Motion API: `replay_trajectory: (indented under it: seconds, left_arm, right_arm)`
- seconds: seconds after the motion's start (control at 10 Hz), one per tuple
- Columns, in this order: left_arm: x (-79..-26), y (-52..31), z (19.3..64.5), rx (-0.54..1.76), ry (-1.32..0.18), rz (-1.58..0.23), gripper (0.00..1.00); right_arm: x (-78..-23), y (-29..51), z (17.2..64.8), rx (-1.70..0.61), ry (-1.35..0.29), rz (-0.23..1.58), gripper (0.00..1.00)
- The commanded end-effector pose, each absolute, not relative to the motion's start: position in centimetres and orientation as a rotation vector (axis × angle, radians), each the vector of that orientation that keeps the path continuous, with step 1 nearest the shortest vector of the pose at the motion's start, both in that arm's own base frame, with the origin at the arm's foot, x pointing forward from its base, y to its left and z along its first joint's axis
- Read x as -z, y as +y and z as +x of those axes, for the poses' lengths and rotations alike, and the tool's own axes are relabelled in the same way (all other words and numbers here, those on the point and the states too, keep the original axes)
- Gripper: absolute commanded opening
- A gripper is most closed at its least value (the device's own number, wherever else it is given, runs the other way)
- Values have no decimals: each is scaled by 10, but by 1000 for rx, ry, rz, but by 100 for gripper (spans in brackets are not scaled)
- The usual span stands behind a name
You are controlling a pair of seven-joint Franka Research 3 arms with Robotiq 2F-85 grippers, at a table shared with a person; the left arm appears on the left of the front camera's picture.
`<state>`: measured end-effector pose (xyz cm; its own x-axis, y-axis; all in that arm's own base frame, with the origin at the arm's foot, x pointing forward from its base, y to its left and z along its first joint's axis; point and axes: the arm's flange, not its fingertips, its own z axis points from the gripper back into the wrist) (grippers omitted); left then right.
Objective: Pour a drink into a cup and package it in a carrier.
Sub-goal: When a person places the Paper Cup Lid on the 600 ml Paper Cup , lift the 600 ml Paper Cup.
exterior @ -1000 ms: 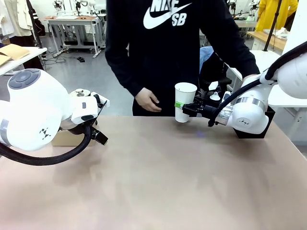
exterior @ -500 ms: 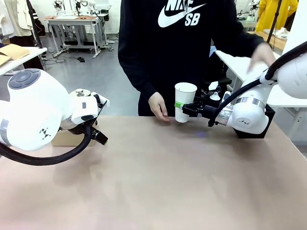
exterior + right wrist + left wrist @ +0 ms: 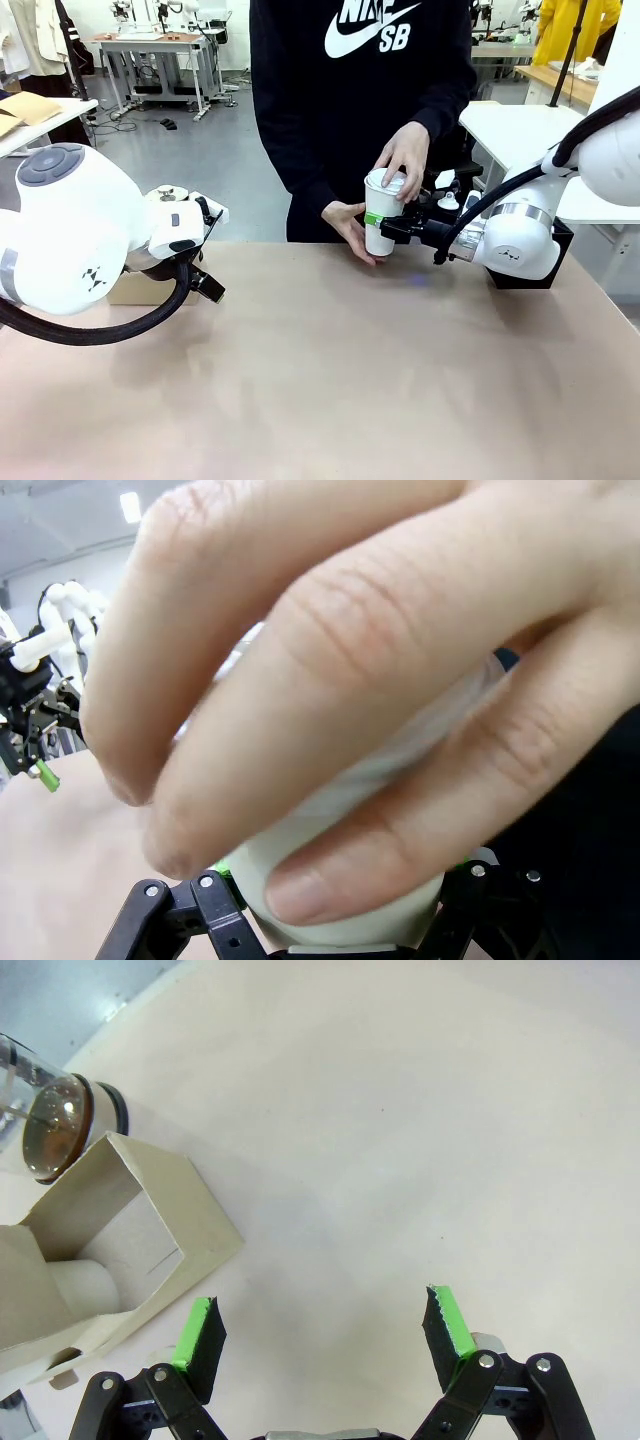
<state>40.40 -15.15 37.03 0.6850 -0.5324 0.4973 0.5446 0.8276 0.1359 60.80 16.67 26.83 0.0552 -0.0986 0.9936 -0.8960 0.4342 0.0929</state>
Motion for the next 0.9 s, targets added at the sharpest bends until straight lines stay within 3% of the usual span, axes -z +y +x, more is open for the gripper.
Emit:
replay_trajectory:
  seconds: [0.0, 0.8]
  left_arm:
    - [-370, -151, 404, 604, -550, -25, 100]
    - [-370, -151, 404, 604, -550, -25, 100]
  right_arm:
    - [-271, 168, 608, -776, -1394, 958, 81]
    - [-271, 168, 608, -776, -1394, 958, 81]
